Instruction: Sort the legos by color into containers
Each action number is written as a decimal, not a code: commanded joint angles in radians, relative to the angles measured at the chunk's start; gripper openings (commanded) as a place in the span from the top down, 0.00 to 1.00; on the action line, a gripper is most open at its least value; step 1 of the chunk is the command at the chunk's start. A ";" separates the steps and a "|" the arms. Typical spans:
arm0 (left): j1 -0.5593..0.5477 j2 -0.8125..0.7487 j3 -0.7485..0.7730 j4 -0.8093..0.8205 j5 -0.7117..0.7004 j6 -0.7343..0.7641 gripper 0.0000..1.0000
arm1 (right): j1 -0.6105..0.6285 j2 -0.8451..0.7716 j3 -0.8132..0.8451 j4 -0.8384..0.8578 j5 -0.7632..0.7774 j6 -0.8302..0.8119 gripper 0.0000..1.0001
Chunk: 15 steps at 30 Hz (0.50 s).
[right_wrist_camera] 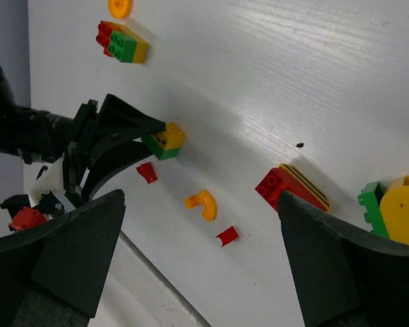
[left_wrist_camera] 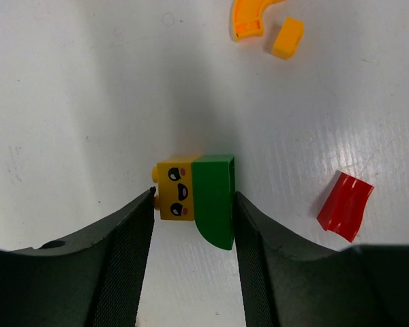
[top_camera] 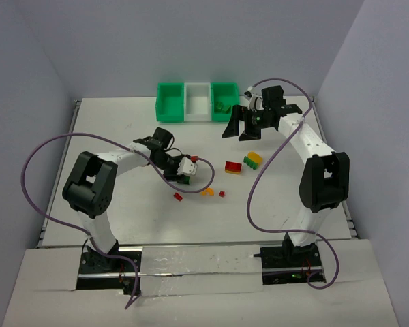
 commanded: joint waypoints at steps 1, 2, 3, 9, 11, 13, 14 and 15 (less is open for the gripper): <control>-0.006 0.013 0.040 -0.053 0.005 0.014 0.41 | 0.000 -0.027 -0.040 0.003 -0.073 0.024 0.00; -0.007 0.017 0.045 -0.050 0.002 0.002 0.38 | -0.001 -0.028 -0.045 0.006 -0.077 0.024 0.00; -0.008 0.019 0.047 -0.049 0.000 -0.002 0.38 | -0.001 -0.028 -0.048 0.007 -0.078 0.025 0.00; -0.009 0.040 0.076 -0.056 -0.010 -0.032 0.47 | 0.001 -0.031 -0.050 0.003 -0.083 0.025 0.00; -0.009 0.036 0.073 -0.048 -0.010 -0.036 0.52 | -0.001 -0.033 -0.054 0.004 -0.083 0.027 0.00; -0.009 0.028 0.072 -0.034 -0.004 -0.057 0.59 | -0.001 -0.040 -0.092 0.030 -0.094 0.050 0.00; -0.009 0.023 0.074 -0.027 -0.003 -0.068 0.64 | -0.001 -0.047 -0.111 0.047 -0.106 0.064 0.00; -0.009 0.012 0.076 -0.020 -0.003 -0.085 0.68 | 0.000 -0.053 -0.132 0.064 -0.119 0.078 0.00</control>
